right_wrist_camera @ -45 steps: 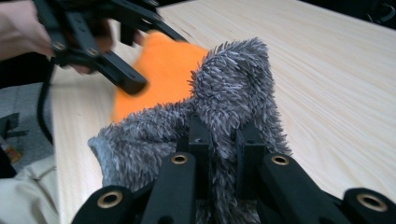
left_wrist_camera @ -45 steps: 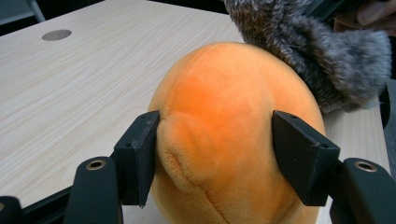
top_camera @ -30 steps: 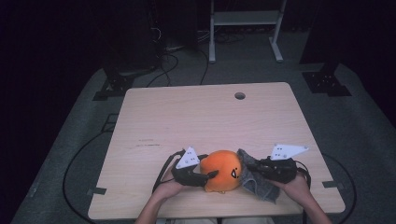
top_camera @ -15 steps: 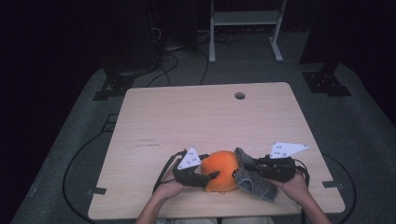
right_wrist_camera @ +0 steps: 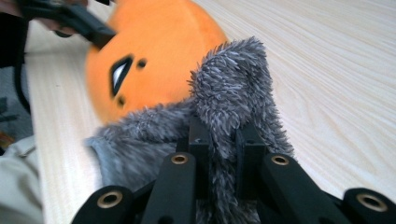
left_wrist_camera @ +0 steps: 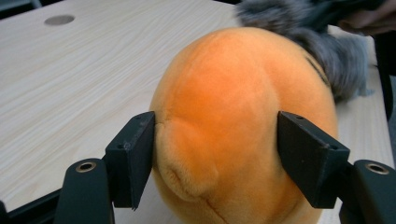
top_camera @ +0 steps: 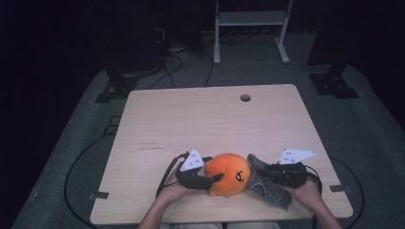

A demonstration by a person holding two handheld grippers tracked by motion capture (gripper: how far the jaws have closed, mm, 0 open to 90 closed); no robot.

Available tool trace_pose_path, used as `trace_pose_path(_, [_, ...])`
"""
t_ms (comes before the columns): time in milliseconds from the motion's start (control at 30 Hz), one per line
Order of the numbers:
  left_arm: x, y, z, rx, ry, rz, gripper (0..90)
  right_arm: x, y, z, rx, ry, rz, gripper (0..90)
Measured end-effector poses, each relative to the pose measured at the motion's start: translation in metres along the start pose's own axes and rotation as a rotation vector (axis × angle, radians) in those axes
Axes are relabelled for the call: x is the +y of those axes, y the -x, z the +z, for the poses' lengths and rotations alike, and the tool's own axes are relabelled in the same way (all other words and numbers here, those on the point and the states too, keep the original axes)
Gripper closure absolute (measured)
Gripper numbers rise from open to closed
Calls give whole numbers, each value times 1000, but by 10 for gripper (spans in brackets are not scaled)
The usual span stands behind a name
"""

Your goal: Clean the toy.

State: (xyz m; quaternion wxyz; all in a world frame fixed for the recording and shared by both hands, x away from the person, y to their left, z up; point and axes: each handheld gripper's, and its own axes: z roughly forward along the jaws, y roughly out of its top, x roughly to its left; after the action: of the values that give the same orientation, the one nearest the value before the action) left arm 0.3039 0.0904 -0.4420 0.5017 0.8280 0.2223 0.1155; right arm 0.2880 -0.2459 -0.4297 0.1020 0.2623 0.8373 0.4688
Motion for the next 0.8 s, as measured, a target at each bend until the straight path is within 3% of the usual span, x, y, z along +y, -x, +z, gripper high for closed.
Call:
trace_pose_path(133, [0,0,4,5,9,-14,301,13,-16,0,41,60,-49,797])
trace_pose_path(233, [0,0,2,1,7,-11,301,18,-27,13,47,26,-98,796])
trace_pose_path(300, [0,0,1,-4,11,-11,300,16,-23,15,47,18,-81,796])
trace_pose_path(467, [2,2,2,-3,9,0,297,0,-2,9,-20,-37,-12,797])
trace_pose_path(500, [3,4,3,-1,6,7,297,1,-3,5,-15,-22,-7,797])
trace_pose_path(600, [7,10,6,-6,11,31,301,19,-15,-2,43,90,-24,797])
trace_pose_path(667, [10,16,8,-12,16,56,301,30,-24,2,73,116,-59,797])
trace_pose_path(733, [13,20,8,-20,16,77,286,35,-34,15,57,62,-114,797])
trace_pose_path(800, [14,18,5,-46,22,56,241,29,-33,23,57,34,-114,798])
